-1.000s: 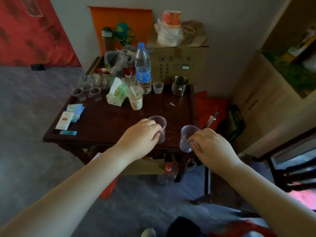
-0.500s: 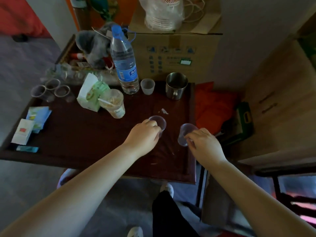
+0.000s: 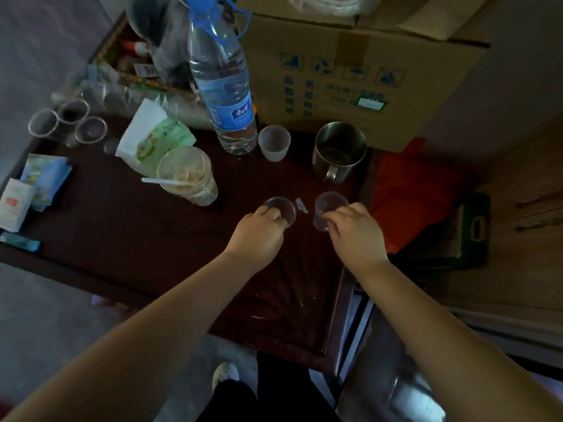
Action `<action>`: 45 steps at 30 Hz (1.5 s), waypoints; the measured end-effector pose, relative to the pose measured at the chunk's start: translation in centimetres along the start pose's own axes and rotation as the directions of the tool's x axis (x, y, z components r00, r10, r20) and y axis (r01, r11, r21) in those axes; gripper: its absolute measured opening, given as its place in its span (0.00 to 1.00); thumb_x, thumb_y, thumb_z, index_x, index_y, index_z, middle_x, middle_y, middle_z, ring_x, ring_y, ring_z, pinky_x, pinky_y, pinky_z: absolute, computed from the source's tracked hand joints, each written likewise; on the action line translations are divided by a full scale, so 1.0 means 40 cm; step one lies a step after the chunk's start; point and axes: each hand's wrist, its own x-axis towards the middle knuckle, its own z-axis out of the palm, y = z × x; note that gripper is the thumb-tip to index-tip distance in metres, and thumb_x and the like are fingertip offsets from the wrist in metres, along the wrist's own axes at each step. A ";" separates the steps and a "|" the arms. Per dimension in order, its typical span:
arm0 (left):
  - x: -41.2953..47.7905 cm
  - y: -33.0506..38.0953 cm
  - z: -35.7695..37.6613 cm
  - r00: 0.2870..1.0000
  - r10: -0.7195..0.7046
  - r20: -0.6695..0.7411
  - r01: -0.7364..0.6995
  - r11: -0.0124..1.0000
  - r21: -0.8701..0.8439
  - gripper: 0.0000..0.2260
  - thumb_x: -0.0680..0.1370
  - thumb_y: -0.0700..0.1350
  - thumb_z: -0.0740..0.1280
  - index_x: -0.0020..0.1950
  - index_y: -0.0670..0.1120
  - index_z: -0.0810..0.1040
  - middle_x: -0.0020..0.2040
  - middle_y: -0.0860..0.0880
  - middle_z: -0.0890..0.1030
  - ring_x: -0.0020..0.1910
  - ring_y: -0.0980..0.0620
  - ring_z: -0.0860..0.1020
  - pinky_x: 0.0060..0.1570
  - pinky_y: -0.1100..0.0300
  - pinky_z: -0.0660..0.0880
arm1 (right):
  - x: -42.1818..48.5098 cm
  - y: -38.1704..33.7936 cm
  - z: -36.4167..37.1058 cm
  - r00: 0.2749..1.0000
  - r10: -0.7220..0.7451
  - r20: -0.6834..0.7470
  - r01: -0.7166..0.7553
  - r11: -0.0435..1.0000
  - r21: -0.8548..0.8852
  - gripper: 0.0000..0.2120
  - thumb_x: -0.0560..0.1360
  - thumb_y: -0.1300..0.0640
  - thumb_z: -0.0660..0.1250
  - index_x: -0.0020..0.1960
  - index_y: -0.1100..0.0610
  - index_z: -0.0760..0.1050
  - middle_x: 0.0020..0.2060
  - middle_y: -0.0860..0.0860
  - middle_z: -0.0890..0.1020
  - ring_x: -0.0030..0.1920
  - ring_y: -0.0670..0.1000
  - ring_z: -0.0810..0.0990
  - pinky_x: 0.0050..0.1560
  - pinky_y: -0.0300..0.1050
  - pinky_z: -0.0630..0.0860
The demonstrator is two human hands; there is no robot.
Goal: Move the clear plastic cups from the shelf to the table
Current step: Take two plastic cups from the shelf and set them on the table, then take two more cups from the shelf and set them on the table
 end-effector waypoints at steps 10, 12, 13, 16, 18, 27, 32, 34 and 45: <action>0.001 -0.023 0.022 1.000 0.026 -0.012 -0.026 1.000 0.014 0.13 0.75 0.39 0.62 0.59 0.42 0.75 0.57 0.45 0.76 0.58 0.46 0.72 0.49 0.54 0.73 | -0.006 0.004 0.057 1.000 -0.004 0.014 0.005 0.999 -0.033 0.10 0.69 0.62 0.69 0.51 0.58 0.80 0.42 0.53 0.83 0.49 0.57 0.77 0.47 0.54 0.75; -0.004 -0.028 0.016 0.998 0.039 -0.044 -0.038 0.999 0.026 0.12 0.73 0.39 0.64 0.57 0.42 0.77 0.55 0.45 0.77 0.55 0.46 0.74 0.46 0.53 0.74 | -0.014 -0.002 0.050 1.000 0.015 -0.005 -0.016 0.999 -0.040 0.12 0.70 0.61 0.69 0.53 0.58 0.79 0.45 0.53 0.83 0.51 0.57 0.76 0.50 0.54 0.73; -0.008 -0.031 0.013 0.997 0.042 -0.063 -0.040 0.999 0.031 0.11 0.73 0.40 0.65 0.55 0.42 0.77 0.54 0.45 0.77 0.53 0.45 0.75 0.44 0.53 0.75 | -0.019 -0.005 0.046 0.999 0.028 -0.019 -0.028 0.999 -0.036 0.13 0.70 0.61 0.69 0.54 0.58 0.79 0.46 0.53 0.83 0.52 0.57 0.76 0.51 0.53 0.73; -0.030 -0.040 -0.005 0.993 0.045 -0.105 -0.044 0.999 0.016 0.10 0.72 0.43 0.67 0.53 0.43 0.78 0.53 0.47 0.77 0.51 0.47 0.75 0.43 0.54 0.74 | -0.037 -0.028 0.029 0.995 0.068 -0.069 -0.069 0.997 -0.016 0.15 0.72 0.61 0.67 0.58 0.58 0.77 0.50 0.52 0.82 0.54 0.55 0.75 0.53 0.50 0.72; -0.052 -0.048 -0.018 0.991 0.066 -0.120 -0.066 0.998 0.004 0.12 0.72 0.46 0.68 0.54 0.44 0.77 0.55 0.48 0.76 0.53 0.48 0.74 0.45 0.55 0.74 | -0.058 -0.056 0.012 0.988 0.107 -0.108 -0.108 0.994 -0.001 0.15 0.72 0.60 0.66 0.59 0.58 0.76 0.52 0.51 0.81 0.55 0.54 0.75 0.54 0.48 0.72; -0.189 -0.094 -0.124 0.925 0.310 -0.220 -0.329 0.943 -0.054 0.16 0.73 0.48 0.67 0.59 0.46 0.76 0.57 0.50 0.76 0.55 0.49 0.75 0.49 0.55 0.75 | -0.257 -0.285 -0.063 0.806 0.445 -0.389 -0.442 0.891 0.104 0.12 0.74 0.57 0.65 0.58 0.54 0.77 0.52 0.50 0.80 0.53 0.51 0.75 0.47 0.41 0.70; -0.281 -0.114 -0.208 0.852 0.425 -0.305 -0.470 0.879 -0.086 0.15 0.73 0.45 0.68 0.58 0.44 0.76 0.56 0.49 0.77 0.53 0.48 0.76 0.49 0.53 0.76 | -0.390 -0.433 -0.065 0.661 0.573 -0.485 -0.522 0.815 0.252 0.10 0.73 0.56 0.66 0.54 0.51 0.78 0.47 0.46 0.80 0.48 0.48 0.77 0.44 0.46 0.77; -0.315 -0.100 -0.243 0.822 0.464 -0.329 -0.516 0.852 -0.089 0.14 0.72 0.44 0.68 0.57 0.43 0.76 0.55 0.48 0.77 0.53 0.47 0.76 0.48 0.51 0.76 | -0.446 -0.480 -0.087 0.615 0.586 -0.528 -0.538 0.801 0.262 0.09 0.73 0.56 0.66 0.53 0.52 0.78 0.46 0.46 0.80 0.48 0.49 0.78 0.44 0.45 0.76; -0.763 0.351 -0.371 0.341 0.813 -0.472 -0.936 0.343 -0.084 0.14 0.74 0.47 0.63 0.59 0.46 0.75 0.56 0.49 0.78 0.56 0.49 0.74 0.56 0.54 0.71 | -1.050 -0.767 -0.318 0.230 0.523 -0.821 -0.664 0.701 0.261 0.11 0.74 0.52 0.63 0.54 0.53 0.78 0.45 0.47 0.80 0.46 0.48 0.78 0.48 0.38 0.73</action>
